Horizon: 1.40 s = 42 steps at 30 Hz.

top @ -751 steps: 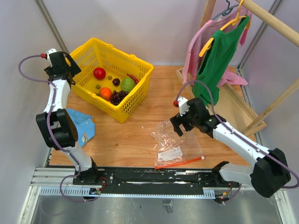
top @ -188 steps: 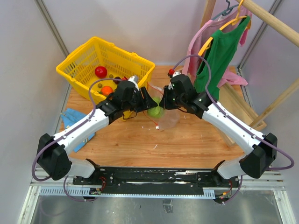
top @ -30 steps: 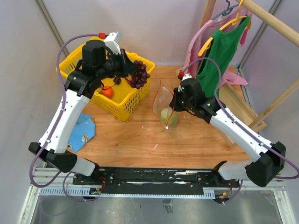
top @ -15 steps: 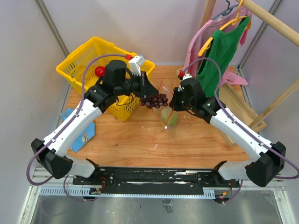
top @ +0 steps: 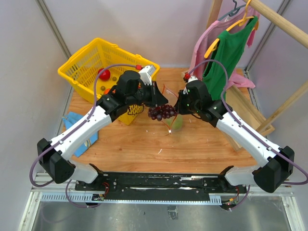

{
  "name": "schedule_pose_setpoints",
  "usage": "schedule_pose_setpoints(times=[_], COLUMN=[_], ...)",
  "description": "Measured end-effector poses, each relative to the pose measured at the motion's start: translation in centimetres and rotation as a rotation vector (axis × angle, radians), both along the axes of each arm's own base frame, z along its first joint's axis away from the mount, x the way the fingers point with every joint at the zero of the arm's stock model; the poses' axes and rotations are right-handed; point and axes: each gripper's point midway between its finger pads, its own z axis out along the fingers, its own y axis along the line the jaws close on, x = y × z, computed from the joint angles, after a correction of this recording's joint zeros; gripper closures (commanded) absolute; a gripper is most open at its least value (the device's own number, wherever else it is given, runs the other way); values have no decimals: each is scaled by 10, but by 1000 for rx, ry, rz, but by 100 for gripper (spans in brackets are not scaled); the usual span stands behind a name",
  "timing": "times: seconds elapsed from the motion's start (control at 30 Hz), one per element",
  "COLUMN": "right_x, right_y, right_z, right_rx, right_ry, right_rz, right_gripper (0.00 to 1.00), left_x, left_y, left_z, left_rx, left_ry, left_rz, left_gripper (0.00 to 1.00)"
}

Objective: Place the food in the zip-top bag and seal the zipper
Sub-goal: Place the fake fruit in the zipper food storage bag.

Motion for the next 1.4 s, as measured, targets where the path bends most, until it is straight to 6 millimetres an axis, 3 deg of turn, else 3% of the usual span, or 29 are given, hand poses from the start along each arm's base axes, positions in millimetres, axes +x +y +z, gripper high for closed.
schedule_pose_setpoints(times=[0.33,0.43,0.57,0.73,0.9,1.03,1.23,1.3,1.4], right_x=[-3,-4,-5,-8,-9,-10,-15,-14,-14], right_y=[8,11,15,17,19,17,4,2,-2], right_z=[4,5,6,3,2,-2,-14,-12,-8], right_rx=[32,44,58,67,74,68,46,53,64], right_ry=[1,2,4,12,17,23,38,29,16], right_rz=[36,51,69,85,96,86,39,27,12], right_gripper=[99,99,99,99,99,99,99,99,99], left_x=[52,61,68,68,54,42,37,36,35], left_y=[21,27,30,21,-11,-35,-41,-41,-39], left_z=[-50,-51,-36,-14,-11,-29,-58,-71,-97], left_rx=[243,284,279,222,231,287,385,437,526], left_ry=[48,43,23,11,-14,-21,-35,-34,-26], left_rz=[273,331,382,387,335,291,290,292,282], left_gripper=[100,100,100,100,100,100,99,96,84])
